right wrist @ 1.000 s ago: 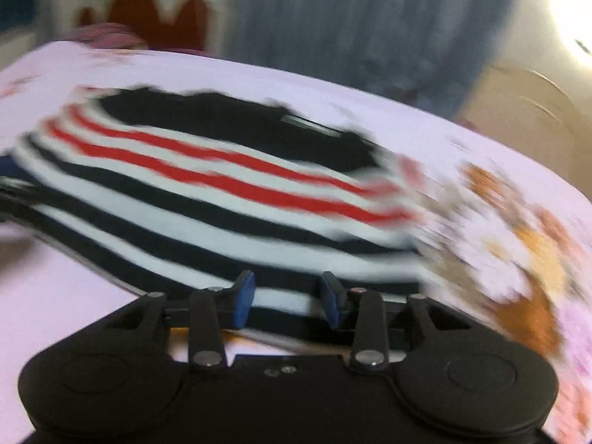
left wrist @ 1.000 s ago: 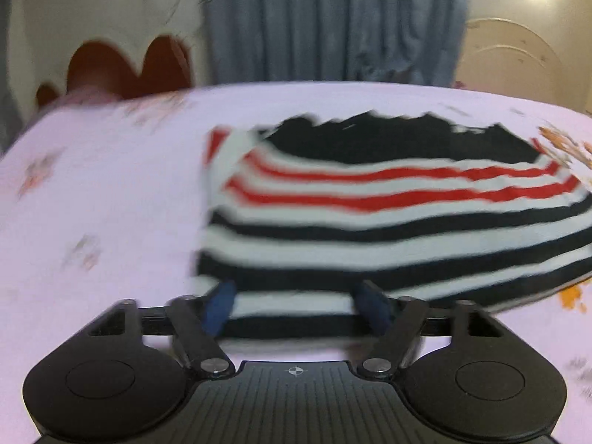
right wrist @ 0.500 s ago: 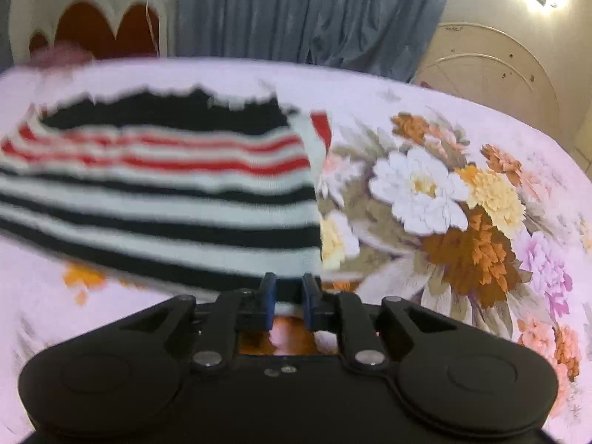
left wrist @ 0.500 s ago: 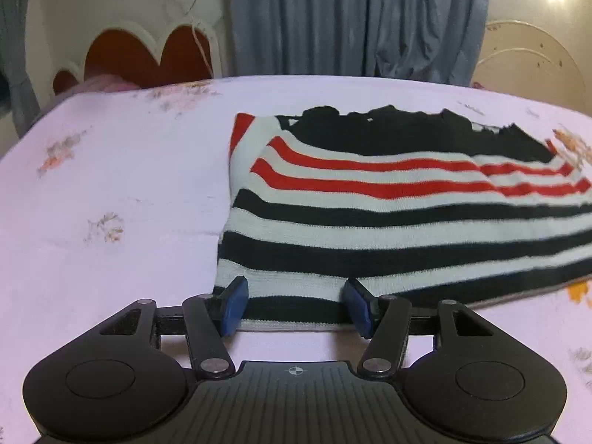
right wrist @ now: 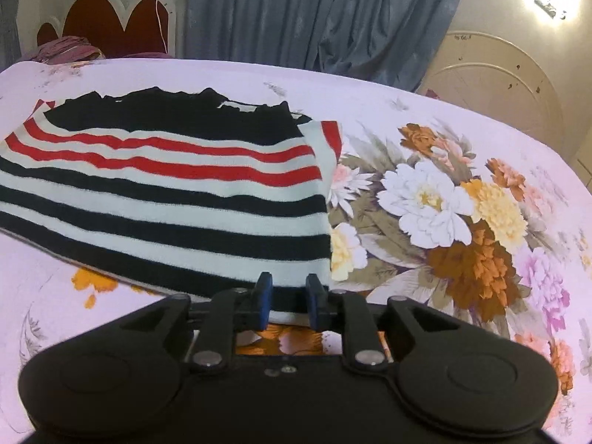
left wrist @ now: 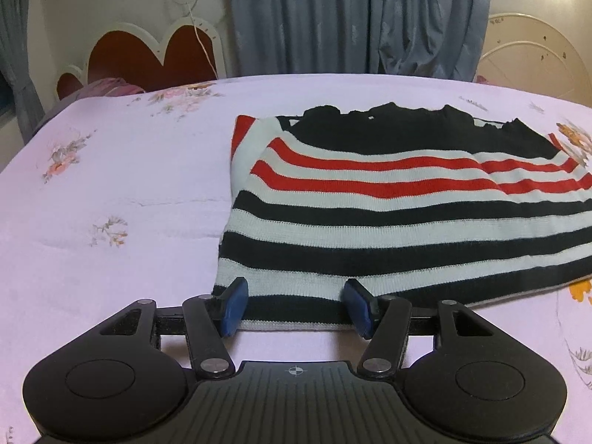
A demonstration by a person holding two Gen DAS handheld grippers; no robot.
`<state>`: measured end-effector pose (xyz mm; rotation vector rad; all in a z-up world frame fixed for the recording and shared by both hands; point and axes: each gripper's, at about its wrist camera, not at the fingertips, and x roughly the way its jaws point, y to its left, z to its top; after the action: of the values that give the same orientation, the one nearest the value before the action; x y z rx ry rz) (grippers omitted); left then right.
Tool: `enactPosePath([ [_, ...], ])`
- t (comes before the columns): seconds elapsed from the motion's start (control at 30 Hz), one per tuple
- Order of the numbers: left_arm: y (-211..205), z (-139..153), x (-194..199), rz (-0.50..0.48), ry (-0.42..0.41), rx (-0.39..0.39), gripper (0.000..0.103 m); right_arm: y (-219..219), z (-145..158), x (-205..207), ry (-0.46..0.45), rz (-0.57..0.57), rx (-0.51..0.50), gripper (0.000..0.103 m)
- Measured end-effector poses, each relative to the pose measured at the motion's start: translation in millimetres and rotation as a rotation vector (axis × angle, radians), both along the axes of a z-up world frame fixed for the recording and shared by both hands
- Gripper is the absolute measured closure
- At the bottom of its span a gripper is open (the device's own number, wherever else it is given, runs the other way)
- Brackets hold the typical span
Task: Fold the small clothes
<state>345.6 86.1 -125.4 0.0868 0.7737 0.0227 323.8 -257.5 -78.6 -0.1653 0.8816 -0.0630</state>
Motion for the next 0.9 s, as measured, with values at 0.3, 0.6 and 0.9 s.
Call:
enactPosePath([
  [0.3,0,-3,-1,-0.006,-0.009,-0.001,0.045,3,-6,0,-0.008,0.006,-0.028,0.087],
  [0.6,0,-4,-1,-0.01,-0.008,0.001,0.045,4,-7,-1,-0.009,0.009,-0.032,0.086],
  [0.9,35,17,-50,0.18,-0.124,-0.269,0.034,3,25,-33,-0.137,0.044,0.096,0.059],
])
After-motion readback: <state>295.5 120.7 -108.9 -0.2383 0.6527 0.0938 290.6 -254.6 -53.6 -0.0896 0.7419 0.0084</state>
